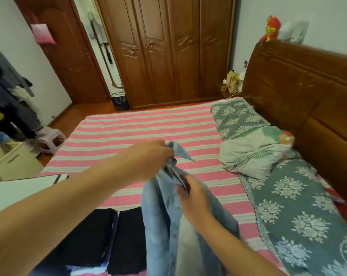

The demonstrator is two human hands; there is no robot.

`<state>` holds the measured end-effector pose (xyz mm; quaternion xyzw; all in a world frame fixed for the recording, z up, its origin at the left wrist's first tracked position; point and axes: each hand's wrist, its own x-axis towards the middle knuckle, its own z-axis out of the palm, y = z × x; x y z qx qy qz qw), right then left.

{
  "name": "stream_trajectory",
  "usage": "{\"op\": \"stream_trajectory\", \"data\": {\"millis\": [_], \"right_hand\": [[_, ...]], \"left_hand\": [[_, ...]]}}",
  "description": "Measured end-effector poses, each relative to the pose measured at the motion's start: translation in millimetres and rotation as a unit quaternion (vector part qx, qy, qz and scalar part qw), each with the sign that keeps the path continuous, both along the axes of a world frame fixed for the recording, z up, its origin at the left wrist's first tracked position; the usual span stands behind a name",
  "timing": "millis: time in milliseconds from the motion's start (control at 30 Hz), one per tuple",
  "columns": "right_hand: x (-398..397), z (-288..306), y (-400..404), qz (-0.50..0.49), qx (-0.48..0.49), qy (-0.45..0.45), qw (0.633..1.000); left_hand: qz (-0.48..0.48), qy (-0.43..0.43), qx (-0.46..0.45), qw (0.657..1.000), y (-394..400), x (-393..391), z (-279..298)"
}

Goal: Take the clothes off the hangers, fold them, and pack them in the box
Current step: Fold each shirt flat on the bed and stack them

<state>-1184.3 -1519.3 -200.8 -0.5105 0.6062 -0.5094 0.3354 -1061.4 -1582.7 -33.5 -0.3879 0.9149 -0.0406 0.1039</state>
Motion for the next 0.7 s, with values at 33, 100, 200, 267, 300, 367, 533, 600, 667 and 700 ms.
{"op": "stream_trajectory", "data": {"millis": [33, 100, 200, 267, 300, 367, 533, 600, 667, 700], "right_hand": [[-4.2, -3.9, -4.1, -0.02, -0.011, 0.009, 1.0], [-14.6, -5.4, -7.7, -0.014, -0.021, 0.042, 0.999], [-25.2, 3.9, -6.8, 0.059, -0.028, 0.068, 0.996], [-28.7, 7.6, -5.4, 0.076, -0.006, 0.038, 0.996], [-30.3, 7.2, -4.6, 0.073, 0.007, 0.012, 0.997], [-32.9, 3.1, -4.3, 0.067, 0.016, -0.006, 0.998], [-32.3, -2.8, 1.9, 0.181, 0.089, 0.01, 0.979], [-29.2, -2.6, 2.7, 0.215, 0.126, -0.014, 0.968], [-24.4, -1.4, 1.3, 0.216, 0.154, -0.032, 0.964], [-22.7, -1.8, -0.2, 0.194, 0.161, -0.03, 0.967]], "left_hand": [[-0.04, -0.081, -0.083, 0.992, -1.0, 8.3, -9.5], [-0.075, -0.15, -0.159, 0.973, -2.0, 28.3, -21.2], [0.143, -0.003, 0.093, 0.985, -4.5, 35.8, -20.1], [0.341, 0.264, 0.351, 0.832, -11.6, 39.8, -21.5], [0.381, 0.35, 0.438, 0.735, -10.0, 47.0, -25.5], [0.377, 0.387, 0.52, 0.662, 0.1, 65.4, -47.7], [0.405, 0.499, 0.497, 0.582, 19.8, 80.7, -99.1], [0.392, 0.531, 0.533, 0.529, 22.8, 80.0, -106.8], [0.396, 0.53, 0.554, 0.506, 25.1, 78.6, -114.6], [0.403, 0.533, 0.55, 0.501, 26.4, 77.7, -117.7]]}}
